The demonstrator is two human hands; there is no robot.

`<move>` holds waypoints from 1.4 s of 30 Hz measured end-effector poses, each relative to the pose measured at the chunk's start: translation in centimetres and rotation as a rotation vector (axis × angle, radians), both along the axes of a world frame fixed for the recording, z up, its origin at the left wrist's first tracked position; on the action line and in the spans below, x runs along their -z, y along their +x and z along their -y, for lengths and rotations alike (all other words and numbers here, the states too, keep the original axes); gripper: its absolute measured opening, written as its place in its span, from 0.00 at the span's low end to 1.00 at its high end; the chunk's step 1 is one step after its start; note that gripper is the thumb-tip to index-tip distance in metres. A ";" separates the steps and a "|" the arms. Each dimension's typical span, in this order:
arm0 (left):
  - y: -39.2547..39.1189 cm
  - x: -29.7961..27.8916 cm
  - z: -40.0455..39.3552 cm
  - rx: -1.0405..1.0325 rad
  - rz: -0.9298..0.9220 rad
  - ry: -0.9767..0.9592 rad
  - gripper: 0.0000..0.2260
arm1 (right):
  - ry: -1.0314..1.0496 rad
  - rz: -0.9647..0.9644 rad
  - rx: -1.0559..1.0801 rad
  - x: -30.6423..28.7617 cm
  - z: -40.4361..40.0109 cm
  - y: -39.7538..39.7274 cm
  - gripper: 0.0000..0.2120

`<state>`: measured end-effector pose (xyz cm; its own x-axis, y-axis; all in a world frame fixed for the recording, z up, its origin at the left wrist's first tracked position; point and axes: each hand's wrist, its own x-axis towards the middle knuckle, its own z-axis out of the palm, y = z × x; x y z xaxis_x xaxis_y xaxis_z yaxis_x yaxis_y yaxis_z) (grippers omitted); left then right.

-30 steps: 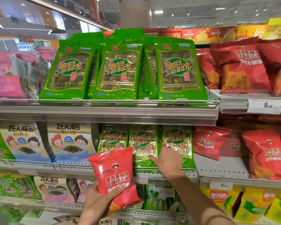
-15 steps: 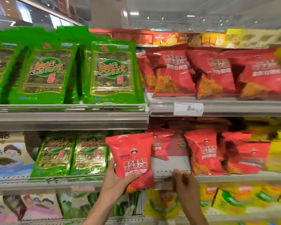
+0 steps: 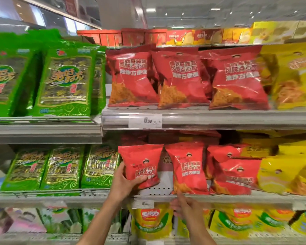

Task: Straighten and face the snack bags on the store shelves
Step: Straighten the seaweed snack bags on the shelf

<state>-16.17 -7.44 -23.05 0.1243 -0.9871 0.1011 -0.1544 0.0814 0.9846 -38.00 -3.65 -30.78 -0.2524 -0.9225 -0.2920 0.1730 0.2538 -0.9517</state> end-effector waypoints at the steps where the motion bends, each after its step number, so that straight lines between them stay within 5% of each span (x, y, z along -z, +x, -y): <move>1: 0.1 0.2 0.1 0.010 -0.012 0.018 0.27 | 0.021 0.025 -0.004 -0.1 0.1 0.1 0.20; 14: 0.4 0.6 1.3 0.330 0.094 0.210 0.21 | 0.086 0.042 -0.039 -1.4 -0.9 0.4 0.21; 21: -0.5 1.3 -0.1 0.135 0.343 0.086 0.26 | 0.048 0.015 -0.047 -2.6 -2.2 0.3 0.22; 26: -0.3 3.8 -3.9 -0.095 0.295 0.042 0.27 | 0.044 0.019 0.008 -3.7 -3.6 -0.7 0.24; 29: -3.5 4.4 -7.2 -0.359 0.314 -0.012 0.32 | 0.028 0.033 0.090 -3.5 -5.0 -2.8 0.23; 33: -9.8 3.3 -10.1 -0.446 0.310 -0.142 0.24 | -0.002 0.057 0.190 -3.2 -7.8 -7.0 0.21; 42: -27.5 5.1 -11.0 -0.048 0.168 -0.116 0.13 | 0.010 0.019 0.569 -2.8 -14.8 -24.1 0.13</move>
<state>-43.66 3.53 -28.17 0.1429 -0.9608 0.2375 -0.3225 0.1816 0.9290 -62.14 11.19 -27.98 -0.7034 -0.6399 -0.3093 0.3022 0.1246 -0.9451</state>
